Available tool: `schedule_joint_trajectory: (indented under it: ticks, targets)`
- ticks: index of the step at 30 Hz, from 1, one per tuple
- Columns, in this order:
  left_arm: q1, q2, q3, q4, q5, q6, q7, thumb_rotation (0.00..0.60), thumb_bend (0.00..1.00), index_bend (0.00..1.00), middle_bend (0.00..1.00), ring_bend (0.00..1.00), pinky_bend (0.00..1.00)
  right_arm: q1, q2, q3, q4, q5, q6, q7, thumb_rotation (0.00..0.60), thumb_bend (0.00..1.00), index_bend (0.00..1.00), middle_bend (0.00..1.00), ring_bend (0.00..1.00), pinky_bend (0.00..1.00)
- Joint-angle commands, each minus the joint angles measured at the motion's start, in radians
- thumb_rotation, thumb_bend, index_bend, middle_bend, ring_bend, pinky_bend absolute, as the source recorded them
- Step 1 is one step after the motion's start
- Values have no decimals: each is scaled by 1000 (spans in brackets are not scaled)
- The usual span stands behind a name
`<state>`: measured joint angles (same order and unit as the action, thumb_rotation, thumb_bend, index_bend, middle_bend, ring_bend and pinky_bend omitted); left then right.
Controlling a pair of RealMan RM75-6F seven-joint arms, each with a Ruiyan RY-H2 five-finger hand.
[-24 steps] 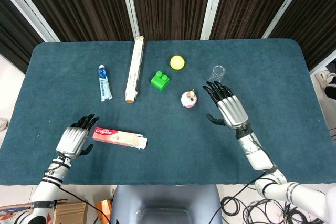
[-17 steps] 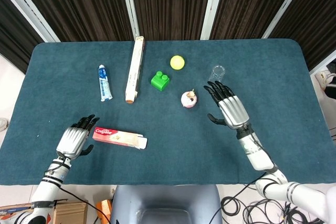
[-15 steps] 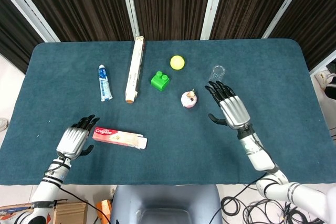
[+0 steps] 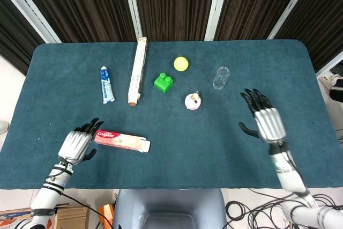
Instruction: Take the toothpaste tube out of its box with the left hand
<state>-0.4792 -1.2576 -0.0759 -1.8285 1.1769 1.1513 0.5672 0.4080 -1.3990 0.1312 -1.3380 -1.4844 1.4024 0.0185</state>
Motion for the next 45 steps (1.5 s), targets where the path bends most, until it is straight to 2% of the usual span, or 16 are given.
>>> schedule_joint_trajectory:
  ticks: [1,4,7,11,15,20,33,37,40,45]
  targets:
    - [-11,10,8,-30,4,-7,26,600,283,124,75,640,677,-102,69,-64,-61,-10,87,33,600,196,122,75,31,169]
    - [-27,1,12,-42,8,-17,57,600,284,124,75,762,768,-172,114,-129,-98,-32,118,51,600,196,122,77,32,169]
    - [-49,-24,11,-43,6,-31,88,600,284,126,75,795,805,-228,173,-202,-144,-58,119,12,600,196,121,78,33,169]
    - [-79,-73,5,-31,-20,-49,133,600,285,132,77,820,833,-274,222,-247,-212,-88,140,-81,600,196,91,78,36,170]
    - [-115,-116,-3,-16,-86,-86,173,600,286,132,79,833,850,-320,212,-255,-214,-143,217,-118,600,196,80,78,38,170]
    - [-166,-168,-12,20,-186,-125,224,600,289,132,80,848,865,-346,213,-277,-184,-214,249,-101,600,196,81,78,38,170]
    - [-260,-267,-23,121,-312,-124,298,600,302,158,112,882,903,-356,227,-291,-166,-273,205,-109,600,196,82,78,38,170]
    - [-271,-265,-20,131,-346,-111,312,600,320,201,162,889,914,-357,233,-291,-170,-279,191,-114,600,196,82,78,38,171]
    - [-272,-265,-18,140,-346,-93,307,600,361,263,235,906,932,-359,234,-292,-170,-287,182,-120,600,196,82,78,38,170]
    - [-271,-262,-7,151,-358,-81,297,600,365,312,309,913,939,-358,235,-291,-170,-294,163,-137,600,196,82,78,38,170]
